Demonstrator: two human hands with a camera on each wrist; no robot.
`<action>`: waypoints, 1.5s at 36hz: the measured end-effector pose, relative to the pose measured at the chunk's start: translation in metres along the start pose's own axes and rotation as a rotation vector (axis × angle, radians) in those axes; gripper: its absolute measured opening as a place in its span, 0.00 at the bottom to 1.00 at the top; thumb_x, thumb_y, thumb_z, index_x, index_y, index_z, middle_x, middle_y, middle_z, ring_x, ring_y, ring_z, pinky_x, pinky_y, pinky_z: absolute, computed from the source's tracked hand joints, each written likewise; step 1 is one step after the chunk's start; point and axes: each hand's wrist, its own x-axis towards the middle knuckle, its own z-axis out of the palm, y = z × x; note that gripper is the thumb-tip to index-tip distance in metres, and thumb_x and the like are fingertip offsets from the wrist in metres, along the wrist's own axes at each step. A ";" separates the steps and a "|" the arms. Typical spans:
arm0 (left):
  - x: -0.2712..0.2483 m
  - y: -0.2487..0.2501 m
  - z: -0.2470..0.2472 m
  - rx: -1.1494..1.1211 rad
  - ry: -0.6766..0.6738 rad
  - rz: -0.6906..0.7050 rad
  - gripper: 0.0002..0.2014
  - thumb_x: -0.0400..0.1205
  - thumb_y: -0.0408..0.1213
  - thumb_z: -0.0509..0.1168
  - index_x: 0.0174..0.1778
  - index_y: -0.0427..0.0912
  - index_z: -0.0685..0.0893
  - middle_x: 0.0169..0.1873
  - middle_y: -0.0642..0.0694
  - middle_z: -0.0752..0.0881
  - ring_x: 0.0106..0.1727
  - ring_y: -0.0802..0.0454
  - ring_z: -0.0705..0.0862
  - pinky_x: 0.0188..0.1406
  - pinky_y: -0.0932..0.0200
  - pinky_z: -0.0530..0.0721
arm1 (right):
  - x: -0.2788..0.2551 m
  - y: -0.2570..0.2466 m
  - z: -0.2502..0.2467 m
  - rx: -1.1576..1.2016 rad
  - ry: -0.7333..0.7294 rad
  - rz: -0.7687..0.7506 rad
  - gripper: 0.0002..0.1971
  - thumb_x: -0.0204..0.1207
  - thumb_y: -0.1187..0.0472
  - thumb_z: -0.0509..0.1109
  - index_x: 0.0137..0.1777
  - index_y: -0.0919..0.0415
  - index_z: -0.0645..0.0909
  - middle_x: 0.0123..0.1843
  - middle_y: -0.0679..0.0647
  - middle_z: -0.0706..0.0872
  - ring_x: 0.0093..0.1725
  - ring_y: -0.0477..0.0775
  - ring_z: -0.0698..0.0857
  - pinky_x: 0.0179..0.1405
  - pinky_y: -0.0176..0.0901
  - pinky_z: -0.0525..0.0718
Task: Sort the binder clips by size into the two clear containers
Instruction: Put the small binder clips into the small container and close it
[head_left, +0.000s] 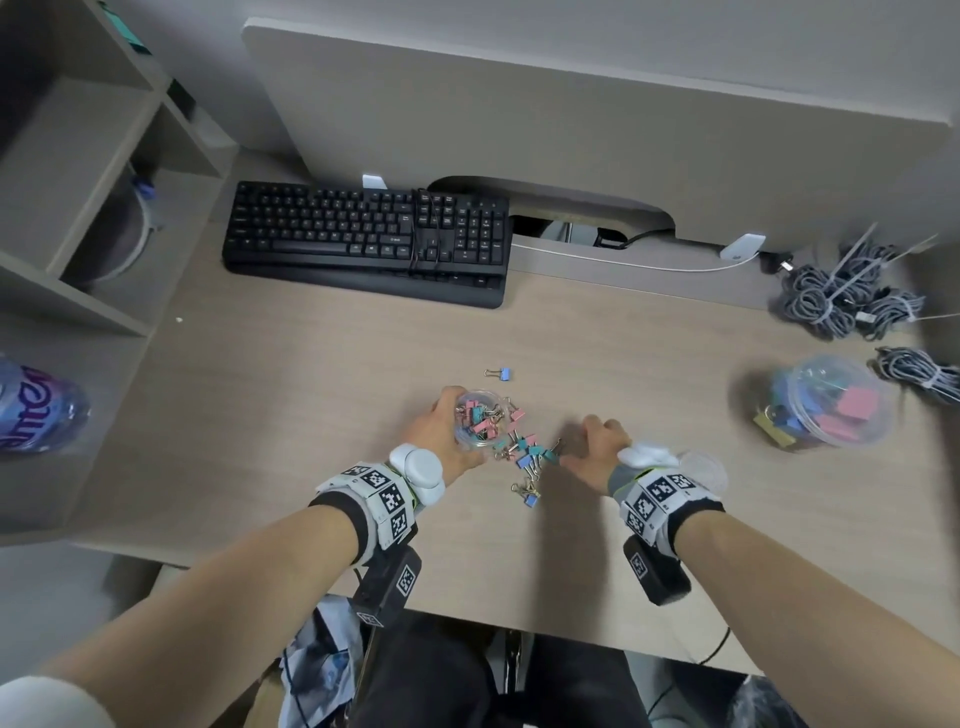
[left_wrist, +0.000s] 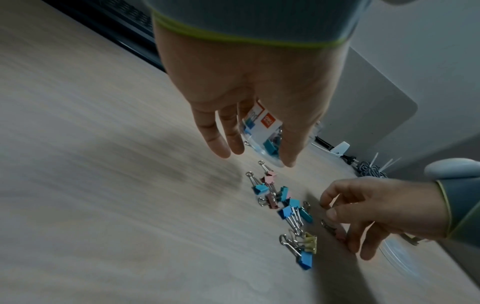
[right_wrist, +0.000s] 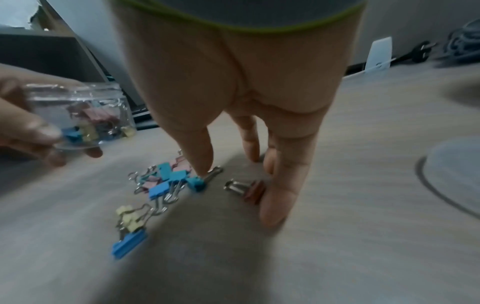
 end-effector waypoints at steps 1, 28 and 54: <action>-0.001 -0.002 -0.001 0.004 0.002 -0.004 0.40 0.67 0.43 0.80 0.72 0.49 0.66 0.59 0.48 0.85 0.45 0.49 0.84 0.41 0.60 0.82 | -0.002 -0.006 0.004 0.046 0.018 -0.024 0.27 0.72 0.50 0.74 0.66 0.62 0.72 0.62 0.62 0.74 0.50 0.62 0.81 0.45 0.43 0.76; -0.010 -0.025 -0.008 0.004 0.025 -0.069 0.38 0.68 0.40 0.80 0.72 0.48 0.68 0.56 0.47 0.86 0.45 0.48 0.82 0.41 0.62 0.77 | 0.007 -0.046 0.004 -0.046 -0.103 -0.124 0.12 0.76 0.70 0.62 0.55 0.58 0.80 0.48 0.55 0.78 0.47 0.54 0.74 0.41 0.37 0.72; -0.010 0.010 -0.013 -0.071 0.013 -0.008 0.35 0.69 0.42 0.76 0.69 0.50 0.67 0.49 0.51 0.85 0.38 0.51 0.82 0.26 0.66 0.73 | -0.043 -0.120 -0.058 0.294 0.030 -0.498 0.08 0.81 0.60 0.63 0.56 0.54 0.81 0.48 0.54 0.90 0.49 0.58 0.87 0.52 0.49 0.85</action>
